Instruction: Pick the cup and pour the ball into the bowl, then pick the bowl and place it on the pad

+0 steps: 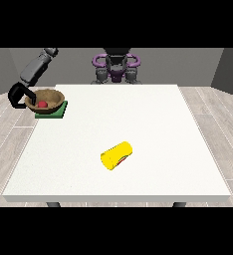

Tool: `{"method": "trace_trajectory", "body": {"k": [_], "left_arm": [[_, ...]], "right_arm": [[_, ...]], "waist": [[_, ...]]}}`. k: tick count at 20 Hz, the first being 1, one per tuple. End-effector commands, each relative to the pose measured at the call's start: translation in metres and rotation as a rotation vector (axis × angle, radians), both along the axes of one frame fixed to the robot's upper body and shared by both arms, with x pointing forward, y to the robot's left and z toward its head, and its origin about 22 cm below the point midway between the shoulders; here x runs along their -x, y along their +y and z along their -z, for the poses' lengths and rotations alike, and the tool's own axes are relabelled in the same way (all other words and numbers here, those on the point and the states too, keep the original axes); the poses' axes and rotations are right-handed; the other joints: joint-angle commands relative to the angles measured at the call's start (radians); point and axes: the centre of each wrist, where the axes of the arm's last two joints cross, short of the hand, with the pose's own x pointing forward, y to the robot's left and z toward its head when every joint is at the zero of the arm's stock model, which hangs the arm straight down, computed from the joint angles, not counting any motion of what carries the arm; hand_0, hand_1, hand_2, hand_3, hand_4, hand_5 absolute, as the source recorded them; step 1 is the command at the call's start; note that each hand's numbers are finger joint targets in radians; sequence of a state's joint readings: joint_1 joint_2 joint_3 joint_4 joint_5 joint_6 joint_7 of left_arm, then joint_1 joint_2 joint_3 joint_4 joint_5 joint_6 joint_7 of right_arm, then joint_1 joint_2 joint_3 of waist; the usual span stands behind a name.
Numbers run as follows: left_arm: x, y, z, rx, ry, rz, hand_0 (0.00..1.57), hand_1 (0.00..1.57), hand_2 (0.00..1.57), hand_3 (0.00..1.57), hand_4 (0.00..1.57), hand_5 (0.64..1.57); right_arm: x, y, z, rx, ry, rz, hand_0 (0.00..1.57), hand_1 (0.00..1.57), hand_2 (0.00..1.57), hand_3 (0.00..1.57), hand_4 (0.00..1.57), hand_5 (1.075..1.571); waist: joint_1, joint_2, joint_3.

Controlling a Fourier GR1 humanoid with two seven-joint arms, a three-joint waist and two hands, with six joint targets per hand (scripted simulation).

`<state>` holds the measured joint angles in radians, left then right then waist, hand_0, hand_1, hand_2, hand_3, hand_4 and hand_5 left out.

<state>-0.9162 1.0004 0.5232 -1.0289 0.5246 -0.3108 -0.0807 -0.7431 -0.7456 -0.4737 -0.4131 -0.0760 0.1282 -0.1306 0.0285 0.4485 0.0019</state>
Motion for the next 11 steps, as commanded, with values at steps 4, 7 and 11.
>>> {"method": "trace_trajectory", "body": {"k": [4,7,11], "left_arm": [[0.023,0.011,-0.024,-0.001,-0.058,-0.013,0.00,0.00,0.00,0.00,0.00,1.514],[0.003,-0.001,0.005,0.013,0.008,0.000,0.00,0.00,0.00,0.00,0.00,1.515],[-0.006,0.010,0.029,0.025,0.069,-0.007,0.00,0.00,0.00,0.00,0.00,1.515]], "right_arm": [[0.003,-0.017,-0.032,0.000,-0.069,0.034,0.68,0.68,0.56,0.95,0.00,1.531],[0.000,-0.014,-0.031,-0.016,-0.049,0.035,0.42,0.42,0.47,0.59,0.00,1.500],[0.003,-0.023,-0.061,-0.051,-0.050,-0.007,0.13,0.13,0.28,0.38,0.00,1.467]], "waist": [[-0.008,0.044,-0.0005],[-0.004,-0.002,-0.0006],[-0.026,-0.074,-0.0018]]}}
